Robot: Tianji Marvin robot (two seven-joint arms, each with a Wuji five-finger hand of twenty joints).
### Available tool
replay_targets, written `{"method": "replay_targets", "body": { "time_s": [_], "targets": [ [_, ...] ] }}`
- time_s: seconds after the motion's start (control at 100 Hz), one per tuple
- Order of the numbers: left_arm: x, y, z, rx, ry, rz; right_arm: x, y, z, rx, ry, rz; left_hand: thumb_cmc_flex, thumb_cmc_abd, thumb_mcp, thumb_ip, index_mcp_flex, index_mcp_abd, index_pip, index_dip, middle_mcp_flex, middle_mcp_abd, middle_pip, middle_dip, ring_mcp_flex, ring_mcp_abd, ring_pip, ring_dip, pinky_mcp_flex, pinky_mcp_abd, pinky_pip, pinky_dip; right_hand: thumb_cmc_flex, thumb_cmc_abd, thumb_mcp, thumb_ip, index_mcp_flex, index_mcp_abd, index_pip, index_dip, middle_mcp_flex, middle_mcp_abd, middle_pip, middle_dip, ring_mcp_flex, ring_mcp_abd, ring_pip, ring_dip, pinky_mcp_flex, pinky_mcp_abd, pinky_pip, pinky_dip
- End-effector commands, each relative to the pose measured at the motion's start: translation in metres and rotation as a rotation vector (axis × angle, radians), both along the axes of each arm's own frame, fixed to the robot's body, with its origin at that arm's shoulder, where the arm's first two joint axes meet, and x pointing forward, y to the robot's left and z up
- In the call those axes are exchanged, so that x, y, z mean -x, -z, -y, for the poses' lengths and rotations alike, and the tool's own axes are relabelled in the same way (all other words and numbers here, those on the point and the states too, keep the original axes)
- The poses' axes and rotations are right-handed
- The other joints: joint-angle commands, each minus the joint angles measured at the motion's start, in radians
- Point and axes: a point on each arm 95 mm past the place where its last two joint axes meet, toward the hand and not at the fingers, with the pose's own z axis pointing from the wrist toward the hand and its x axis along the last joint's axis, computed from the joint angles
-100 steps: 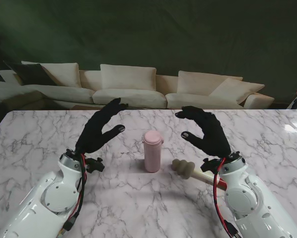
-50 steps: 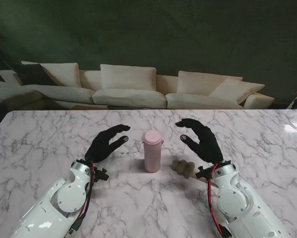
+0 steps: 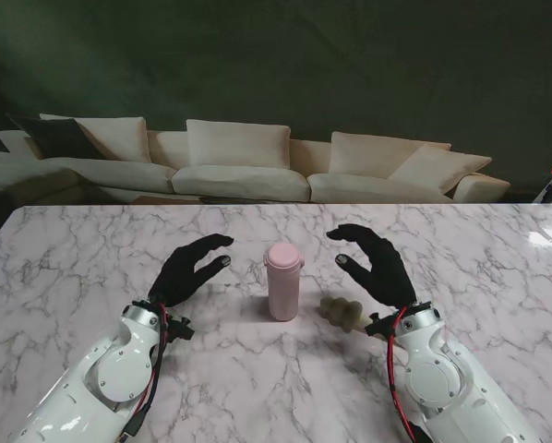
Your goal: Clean the thermos with cup brush
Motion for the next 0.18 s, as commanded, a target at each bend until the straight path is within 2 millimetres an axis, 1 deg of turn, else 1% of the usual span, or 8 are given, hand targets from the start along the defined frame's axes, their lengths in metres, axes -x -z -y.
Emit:
{"method": "replay_targets", "body": {
  "time_s": [0.0,0.17],
  "targets": [
    [0.0012,-0.0002,0.0006,-0.003,0.007,-0.004,0.0004,-0.0001,-0.0024,0.012,-0.007,0.001,0.010,0.046,-0.004,0.018,-0.006,0.006,-0.013,0.011,0.010,-0.002,-0.009,0.015,0.008,-0.002,0.012,0.013,-0.008,0.011,0.007,0.024,-0.014,0.026,-0.021,0.018,-0.005,-0.013,0.016,-0.017,0.011,-0.006,-0.012,-0.005,-0.017,0.005,0.005,0.011,-0.009,-0.008,0.003,-0.002],
    [0.0009,-0.0006,-0.0019,-0.013,0.001,-0.006,0.0009,-0.0011,-0.0027,0.008,-0.005,-0.002,0.010,0.047,-0.004,0.018,-0.011,0.006,-0.015,0.010,0.005,-0.001,-0.013,0.014,0.007,0.001,0.010,0.013,-0.010,0.013,0.005,0.025,-0.012,0.019,-0.021,0.018,-0.006,-0.009,0.015,-0.018,0.013,-0.002,-0.009,-0.003,-0.016,0.007,0.006,0.014,-0.012,-0.002,0.002,-0.001]
  ]
}}
